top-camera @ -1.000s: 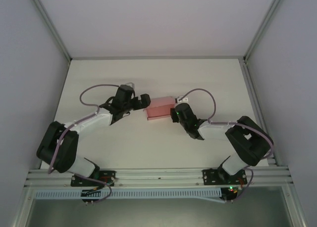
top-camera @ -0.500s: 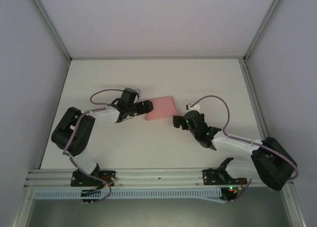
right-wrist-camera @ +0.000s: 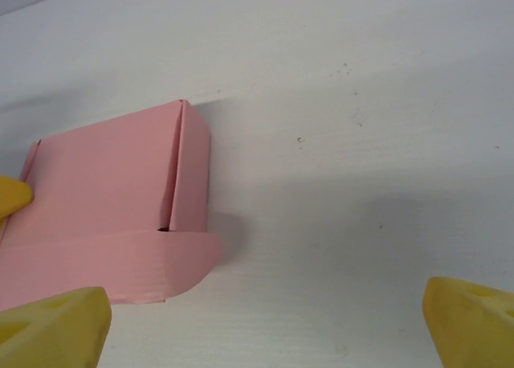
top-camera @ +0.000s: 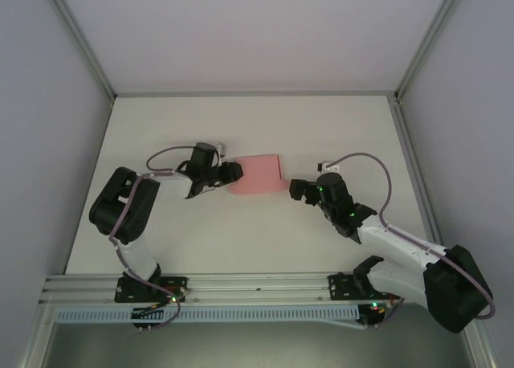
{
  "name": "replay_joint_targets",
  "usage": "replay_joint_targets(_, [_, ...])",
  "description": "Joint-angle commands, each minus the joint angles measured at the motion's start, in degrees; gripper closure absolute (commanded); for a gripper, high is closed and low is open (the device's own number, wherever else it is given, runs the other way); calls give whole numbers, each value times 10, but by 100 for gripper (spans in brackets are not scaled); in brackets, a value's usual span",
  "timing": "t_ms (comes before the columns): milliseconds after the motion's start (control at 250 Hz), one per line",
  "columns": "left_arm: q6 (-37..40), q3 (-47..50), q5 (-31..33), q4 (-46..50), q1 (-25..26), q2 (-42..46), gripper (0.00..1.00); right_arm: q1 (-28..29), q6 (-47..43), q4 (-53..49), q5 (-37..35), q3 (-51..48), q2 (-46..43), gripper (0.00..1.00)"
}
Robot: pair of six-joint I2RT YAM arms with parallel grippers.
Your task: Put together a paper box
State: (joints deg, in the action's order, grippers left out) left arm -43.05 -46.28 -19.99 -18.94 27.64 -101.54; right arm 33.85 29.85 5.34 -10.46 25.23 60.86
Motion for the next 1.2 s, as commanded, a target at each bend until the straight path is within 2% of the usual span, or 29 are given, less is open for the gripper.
replay_joint_targets(0, [3,20,-13,3,-8,-18,71,-27,33,11,83,16,24,0])
replay_joint_targets(40, [2,24,-19,-6,-12,-18,73,-39,37,11,110,26,37,0])
replay_joint_targets(96, [-1,33,-44,-28,-17,-21,87,-54,38,5,148,43,56,0])
replay_joint_targets(347, [-87,110,-181,-258,-56,-34,86,-96,79,-21,279,123,144,0])
replay_joint_targets(583, [-117,127,-211,-337,-67,-60,84,-101,134,29,403,193,277,0])
replay_joint_targets(735, [-128,133,-217,-366,-73,-79,84,-98,166,87,445,219,346,1])
replay_joint_targets(834, [-129,137,-218,-377,-73,-82,83,-98,189,125,468,224,370,11])
replay_joint_targets(902, [-124,136,-218,-375,-74,-78,82,-99,196,137,477,223,375,27])
replay_joint_targets(1030, [-104,126,-217,-354,-74,-70,77,-99,215,168,485,209,367,47])
replay_joint_targets(1114, [-90,117,-216,-336,-74,-56,71,-99,231,185,484,200,356,51])
replay_joint_targets(1198, [-65,104,-205,-304,-75,-34,66,-100,232,183,481,197,342,60])
